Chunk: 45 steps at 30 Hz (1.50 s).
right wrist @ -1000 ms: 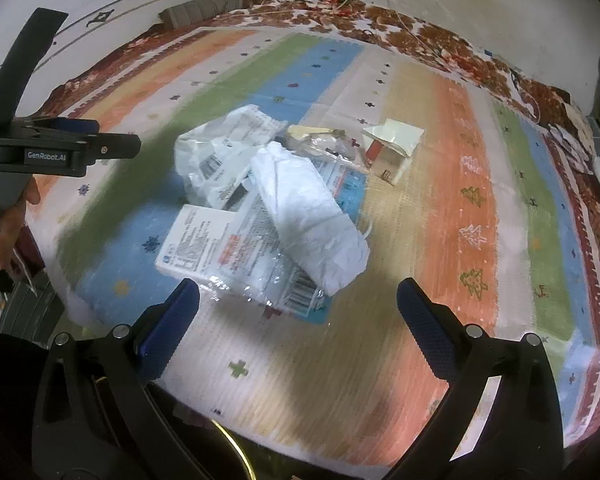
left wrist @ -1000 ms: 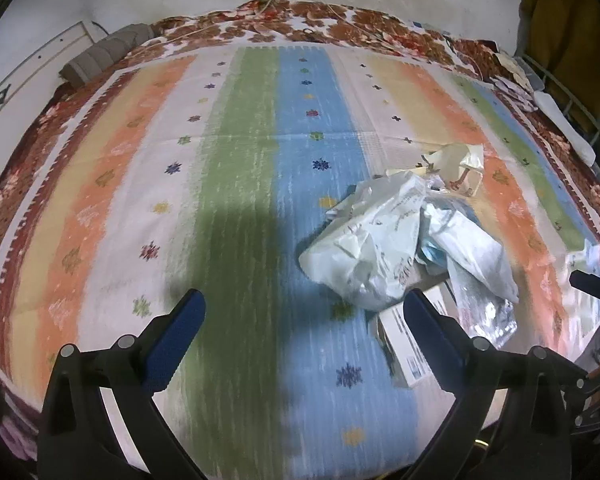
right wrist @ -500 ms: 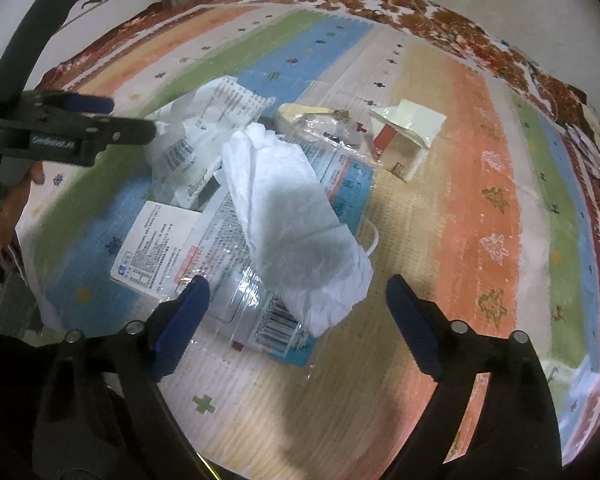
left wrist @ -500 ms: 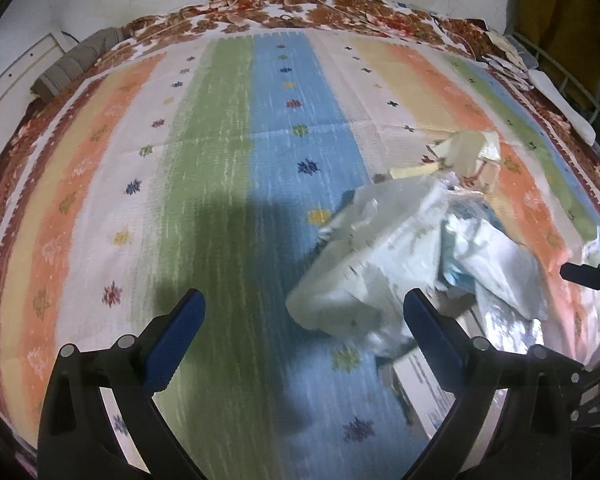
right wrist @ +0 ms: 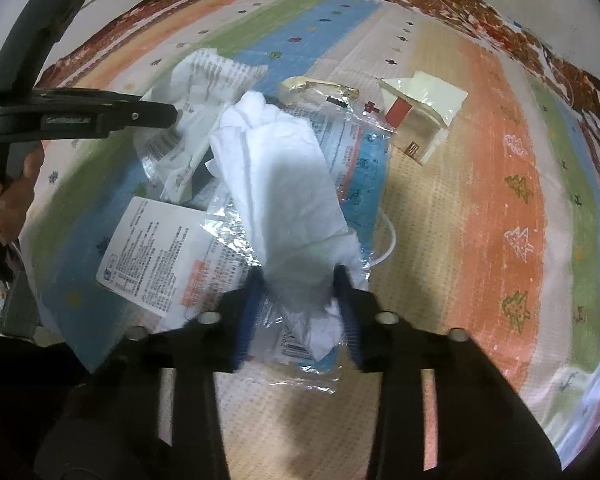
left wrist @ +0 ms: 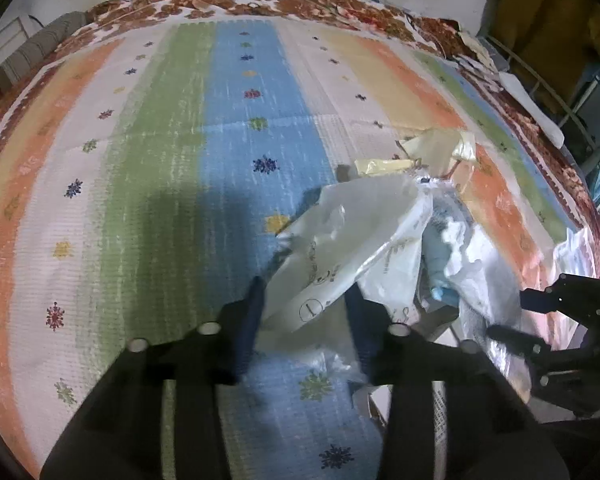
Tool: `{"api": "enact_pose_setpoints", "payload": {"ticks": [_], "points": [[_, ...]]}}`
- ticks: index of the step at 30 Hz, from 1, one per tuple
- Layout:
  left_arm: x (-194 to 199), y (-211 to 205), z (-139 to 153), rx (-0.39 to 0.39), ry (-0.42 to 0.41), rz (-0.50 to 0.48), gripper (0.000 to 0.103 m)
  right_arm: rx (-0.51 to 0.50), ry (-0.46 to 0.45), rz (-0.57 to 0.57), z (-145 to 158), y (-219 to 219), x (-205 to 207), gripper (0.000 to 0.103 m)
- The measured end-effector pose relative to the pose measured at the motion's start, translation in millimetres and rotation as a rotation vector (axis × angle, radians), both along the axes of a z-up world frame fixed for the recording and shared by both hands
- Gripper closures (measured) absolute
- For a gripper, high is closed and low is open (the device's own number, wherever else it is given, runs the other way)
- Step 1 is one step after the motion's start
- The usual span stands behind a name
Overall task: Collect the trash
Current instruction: 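Grasp the white tissue with the right tool while the left tool grasps the white plastic bag, then lift and carry the white tissue and white plastic bag over the bin with both tools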
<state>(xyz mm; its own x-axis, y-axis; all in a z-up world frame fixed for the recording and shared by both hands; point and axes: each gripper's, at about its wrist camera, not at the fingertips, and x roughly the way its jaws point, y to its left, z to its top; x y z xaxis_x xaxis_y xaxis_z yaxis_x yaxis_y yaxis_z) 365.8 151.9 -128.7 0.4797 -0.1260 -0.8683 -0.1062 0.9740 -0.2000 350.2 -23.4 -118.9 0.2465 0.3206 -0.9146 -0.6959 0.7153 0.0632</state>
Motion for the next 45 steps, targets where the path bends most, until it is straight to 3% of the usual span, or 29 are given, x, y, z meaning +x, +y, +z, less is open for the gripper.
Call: {"api": "enact_pose_setpoints", "payload": {"ticks": [3,8,27,36,45], "points": [[-1,1,1,0.002,0.014,0.008,0.082,0.001,0.004,-0.004,1,0,0,0.093],[-5,15,12,-0.004,0.01,0.105,0.091,0.066,0.011,-0.058,17,-10,6,0.097],[-38,6,62,0.008,0.016,0.188,0.093,0.152,0.042,-0.118,58,-23,-14,0.097],[-66,-13,80,0.028,0.005,0.163,0.093,0.185,-0.002,-0.114,87,-28,-37,0.097],[-97,-19,105,-0.019,-0.034,0.184,0.093,0.23,-0.028,-0.113,114,-43,-61,0.097]]}}
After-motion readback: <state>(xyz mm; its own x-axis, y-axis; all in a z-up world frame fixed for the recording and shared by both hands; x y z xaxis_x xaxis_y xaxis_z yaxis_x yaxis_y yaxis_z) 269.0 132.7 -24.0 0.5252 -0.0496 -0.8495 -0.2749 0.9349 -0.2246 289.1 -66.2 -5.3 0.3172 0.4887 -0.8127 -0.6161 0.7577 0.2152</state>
